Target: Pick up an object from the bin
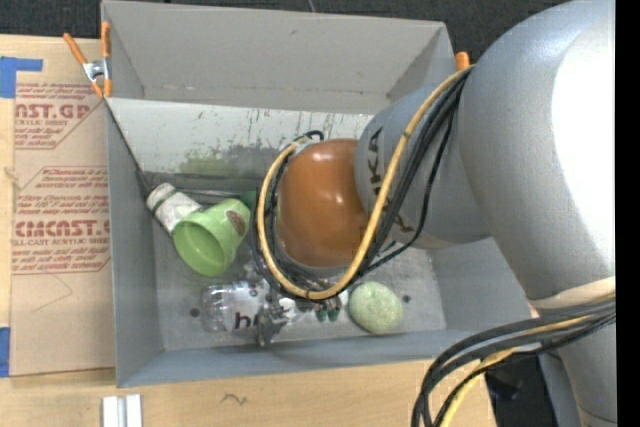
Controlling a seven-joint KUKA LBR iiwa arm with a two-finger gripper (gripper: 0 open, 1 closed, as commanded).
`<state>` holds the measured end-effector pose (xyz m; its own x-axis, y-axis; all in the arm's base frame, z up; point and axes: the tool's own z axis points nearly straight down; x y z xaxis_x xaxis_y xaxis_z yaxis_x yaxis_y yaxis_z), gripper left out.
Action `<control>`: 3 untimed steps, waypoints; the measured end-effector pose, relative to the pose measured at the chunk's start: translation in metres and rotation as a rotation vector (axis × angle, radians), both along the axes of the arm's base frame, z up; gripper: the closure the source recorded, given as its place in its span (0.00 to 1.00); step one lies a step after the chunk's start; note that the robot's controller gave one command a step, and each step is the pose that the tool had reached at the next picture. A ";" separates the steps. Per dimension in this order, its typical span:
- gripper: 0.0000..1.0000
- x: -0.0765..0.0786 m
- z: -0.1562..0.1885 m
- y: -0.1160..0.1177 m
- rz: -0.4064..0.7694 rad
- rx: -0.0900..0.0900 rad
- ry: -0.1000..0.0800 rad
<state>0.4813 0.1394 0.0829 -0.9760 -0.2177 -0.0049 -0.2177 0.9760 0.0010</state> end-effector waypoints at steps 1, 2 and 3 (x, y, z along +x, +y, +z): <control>1.00 -0.002 0.007 0.000 0.001 -0.002 0.008; 1.00 -0.001 0.017 0.000 0.000 -0.002 0.006; 1.00 -0.001 0.025 0.000 0.001 -0.002 0.005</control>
Offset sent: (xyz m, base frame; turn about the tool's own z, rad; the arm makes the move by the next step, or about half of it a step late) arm -0.0002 -0.0001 0.0354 0.0000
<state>0.4802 0.1395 0.1079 -0.9759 -0.2184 0.0000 -0.2184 0.9759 0.0001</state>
